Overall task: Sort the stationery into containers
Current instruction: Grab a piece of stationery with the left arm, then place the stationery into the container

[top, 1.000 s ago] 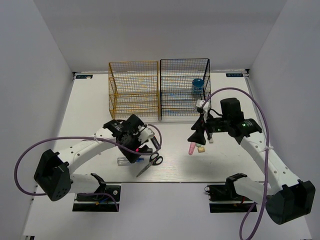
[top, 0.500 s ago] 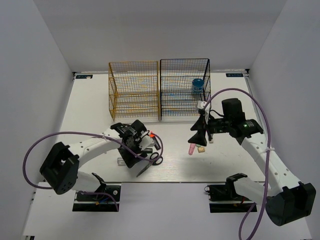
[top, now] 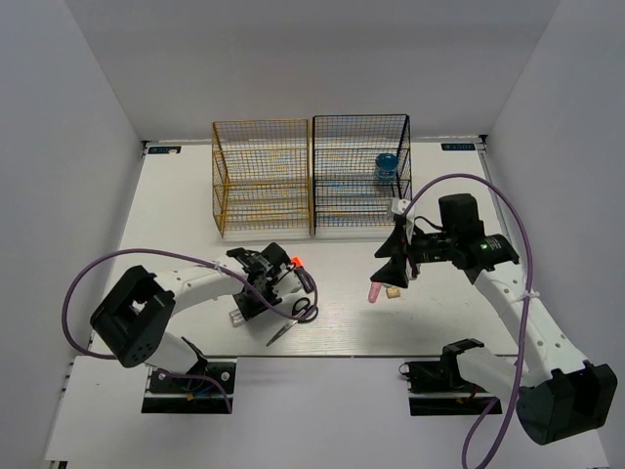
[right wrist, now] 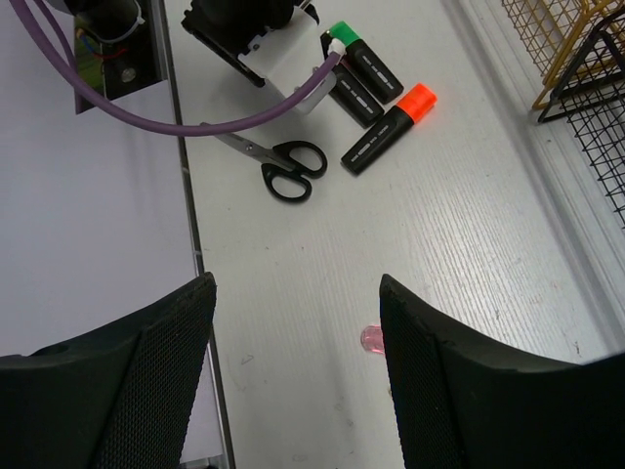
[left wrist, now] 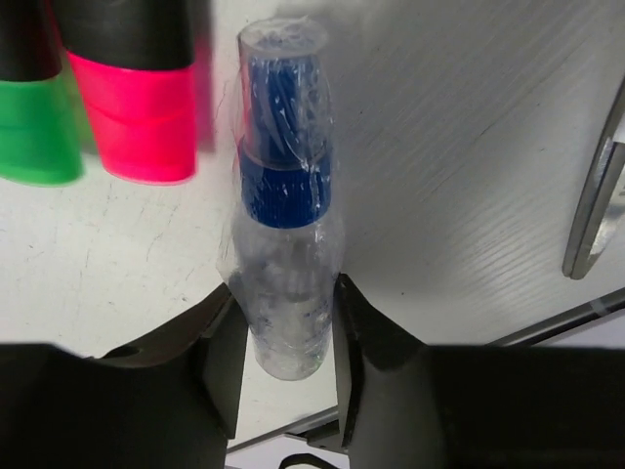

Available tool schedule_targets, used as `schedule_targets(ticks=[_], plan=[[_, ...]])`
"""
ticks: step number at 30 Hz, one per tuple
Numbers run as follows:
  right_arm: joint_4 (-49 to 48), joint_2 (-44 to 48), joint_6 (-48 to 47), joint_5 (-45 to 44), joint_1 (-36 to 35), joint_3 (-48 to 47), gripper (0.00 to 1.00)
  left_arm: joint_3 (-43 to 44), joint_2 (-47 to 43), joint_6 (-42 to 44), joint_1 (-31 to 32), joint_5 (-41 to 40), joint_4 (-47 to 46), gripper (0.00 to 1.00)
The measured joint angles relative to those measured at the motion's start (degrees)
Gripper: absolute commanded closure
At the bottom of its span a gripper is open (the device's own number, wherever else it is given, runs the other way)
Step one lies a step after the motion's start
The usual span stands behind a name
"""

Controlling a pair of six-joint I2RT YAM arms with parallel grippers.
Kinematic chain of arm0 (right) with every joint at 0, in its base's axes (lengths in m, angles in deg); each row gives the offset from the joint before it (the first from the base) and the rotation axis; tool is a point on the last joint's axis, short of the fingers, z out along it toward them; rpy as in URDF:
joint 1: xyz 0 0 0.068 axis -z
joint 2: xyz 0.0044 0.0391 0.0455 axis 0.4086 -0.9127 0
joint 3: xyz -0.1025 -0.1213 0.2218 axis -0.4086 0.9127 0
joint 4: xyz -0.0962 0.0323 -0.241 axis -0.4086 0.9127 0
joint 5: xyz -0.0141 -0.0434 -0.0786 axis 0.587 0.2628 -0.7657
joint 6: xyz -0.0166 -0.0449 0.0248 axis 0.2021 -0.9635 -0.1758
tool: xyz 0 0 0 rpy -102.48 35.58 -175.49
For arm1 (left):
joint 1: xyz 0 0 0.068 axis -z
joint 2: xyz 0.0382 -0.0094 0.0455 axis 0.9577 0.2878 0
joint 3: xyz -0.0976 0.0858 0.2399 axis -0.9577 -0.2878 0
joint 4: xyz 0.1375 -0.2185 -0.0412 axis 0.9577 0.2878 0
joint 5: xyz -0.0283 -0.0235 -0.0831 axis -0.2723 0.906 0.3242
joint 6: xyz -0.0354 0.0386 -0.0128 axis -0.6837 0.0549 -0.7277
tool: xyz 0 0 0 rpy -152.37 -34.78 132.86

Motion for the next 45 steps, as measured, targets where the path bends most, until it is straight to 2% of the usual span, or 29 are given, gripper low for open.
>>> schedule_targets(ticks=[1,2,3,9,10,11,14,16,17,18,19,21,24,34,39,45], plan=[[0.11,0.09,-0.02,0.22,0.15,0.00,0.29,-0.09,0.04,-0.09,0.20,-0.42,-0.20,0.81],[0.24,0.17,-0.02,0.59,0.39,0.00,0.29,-0.09,0.13,-0.13,0.44,-0.85,-0.22,0.93],[0.28,0.17,-0.04,0.85,0.57,0.00,0.29,-0.09,0.24,-0.20,0.68,-1.09,-0.22,0.98],[0.68,0.46,-0.22,1.55,1.49,0.00,0.31,1.90,0.72,-2.58,1.97,-1.81,2.08,1.00],[0.72,0.48,-0.26,1.55,1.57,0.00,0.70,2.95,0.37,-3.13,2.32,-1.81,3.17,1.00],[0.66,0.48,-1.03,1.42,1.62,0.00,1.00,4.24,-0.31,-3.65,2.64,-1.79,4.15,1.00],[1.57,-0.04,-1.44,0.76,1.73,-0.02,1.00,10.56,-3.65,-5.07,2.95,-1.86,6.91,1.00],[2.14,-1.03,-2.03,-0.02,1.70,-0.02,0.99,17.75,-5.99,-5.57,2.08,-1.86,7.80,1.00],[2.40,-1.42,-2.38,-0.55,1.73,-0.02,0.62,21.86,-6.80,-5.75,1.07,-2.05,6.91,1.00],[2.75,-2.12,-2.45,-0.96,1.73,-0.02,0.55,25.59,-7.21,-5.62,-0.04,-2.58,5.84,1.00],[2.99,-2.54,-2.95,-1.53,1.77,-0.02,0.52,29.31,-7.32,-5.09,-1.31,-3.37,3.98,1.00],[3.10,-2.97,-3.50,-2.29,1.77,-0.02,0.51,33.27,-7.43,-2.32,-3.17,-6.56,-2.71,1.00],[3.13,-3.04,-4.04,-2.67,1.77,-0.02,0.51,32.54,-6.40,5.53,-4.59,-11.02,-14.71,1.00],[3.06,-3.06,-4.33,-2.64,1.81,0.02,0.51,34.25,14.29,31.71,-10.91,-12.48,-42.77,1.00],[3.04,-3.78,-4.57,-2.71,1.81,0.48,0.51,45.11,20.79,36.17,-13.00,-11.82,-45.05,1.00],[2.99,-4.17,-4.90,-3.34,1.81,1.03,0.51,49.83,20.90,37.16,-15.43,-9.55,-48.11,1.00]])
